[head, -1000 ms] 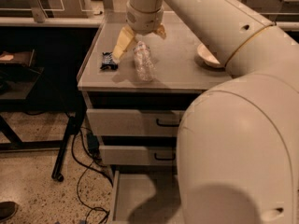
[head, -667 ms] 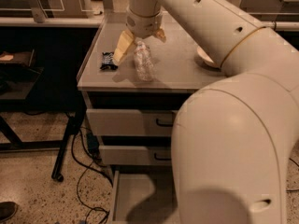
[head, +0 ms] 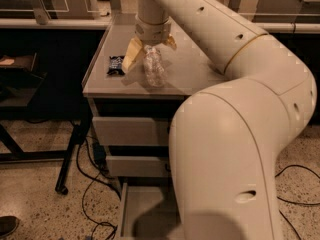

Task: Place water bottle into bottom drawer

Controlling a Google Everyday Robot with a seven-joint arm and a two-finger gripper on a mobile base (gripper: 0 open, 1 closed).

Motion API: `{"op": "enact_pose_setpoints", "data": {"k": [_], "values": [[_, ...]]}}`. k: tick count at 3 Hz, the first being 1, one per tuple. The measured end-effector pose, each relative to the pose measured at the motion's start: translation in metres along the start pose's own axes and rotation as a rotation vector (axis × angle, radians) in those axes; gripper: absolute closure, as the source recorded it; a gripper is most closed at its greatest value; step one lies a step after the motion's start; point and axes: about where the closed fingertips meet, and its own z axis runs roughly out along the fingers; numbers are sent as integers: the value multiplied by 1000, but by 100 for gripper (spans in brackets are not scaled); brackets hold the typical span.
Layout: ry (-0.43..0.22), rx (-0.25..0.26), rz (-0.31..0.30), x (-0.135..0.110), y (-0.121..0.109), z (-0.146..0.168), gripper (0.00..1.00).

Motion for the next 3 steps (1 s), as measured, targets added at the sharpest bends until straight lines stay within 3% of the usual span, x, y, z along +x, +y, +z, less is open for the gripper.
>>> {"op": "enact_pose_setpoints", "data": {"k": [1, 3], "values": [[9, -8, 11, -2, -7, 14, 0], [3, -8, 10, -5, -6, 16, 42]]}}
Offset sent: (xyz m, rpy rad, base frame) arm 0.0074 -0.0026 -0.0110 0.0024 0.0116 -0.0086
